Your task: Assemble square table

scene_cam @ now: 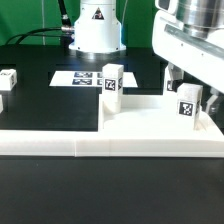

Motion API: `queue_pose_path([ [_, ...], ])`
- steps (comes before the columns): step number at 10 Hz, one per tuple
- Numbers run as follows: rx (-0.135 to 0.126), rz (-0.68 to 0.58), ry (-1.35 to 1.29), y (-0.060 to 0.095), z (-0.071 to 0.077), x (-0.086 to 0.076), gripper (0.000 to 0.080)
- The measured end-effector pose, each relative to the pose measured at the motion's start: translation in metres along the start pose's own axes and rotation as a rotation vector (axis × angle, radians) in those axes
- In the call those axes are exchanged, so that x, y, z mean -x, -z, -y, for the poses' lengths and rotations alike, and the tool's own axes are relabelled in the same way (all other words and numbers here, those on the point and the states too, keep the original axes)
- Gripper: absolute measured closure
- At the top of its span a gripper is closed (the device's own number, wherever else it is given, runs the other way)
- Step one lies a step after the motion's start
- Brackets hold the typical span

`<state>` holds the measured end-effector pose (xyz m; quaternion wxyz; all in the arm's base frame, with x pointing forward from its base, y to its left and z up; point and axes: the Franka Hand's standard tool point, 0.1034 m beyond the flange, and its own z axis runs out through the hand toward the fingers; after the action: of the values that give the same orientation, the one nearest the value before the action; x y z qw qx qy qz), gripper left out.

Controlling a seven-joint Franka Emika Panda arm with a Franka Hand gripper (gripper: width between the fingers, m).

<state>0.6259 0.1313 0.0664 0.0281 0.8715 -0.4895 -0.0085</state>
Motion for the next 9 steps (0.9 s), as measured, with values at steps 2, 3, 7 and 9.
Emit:
queue_pose_path([
  [2,-0.041,-0.023,0.138,-0.004,0.005,0.005,0.0151],
  [3,-0.04,-0.023,0.178,-0.006,0.005,0.01,0.0151],
  [7,-0.022,-0.03,0.432,-0.01,-0.003,0.001,0.0151],
  [9,-0.028,-0.032,0.605,-0.002,-0.012,-0.019,0.0151],
])
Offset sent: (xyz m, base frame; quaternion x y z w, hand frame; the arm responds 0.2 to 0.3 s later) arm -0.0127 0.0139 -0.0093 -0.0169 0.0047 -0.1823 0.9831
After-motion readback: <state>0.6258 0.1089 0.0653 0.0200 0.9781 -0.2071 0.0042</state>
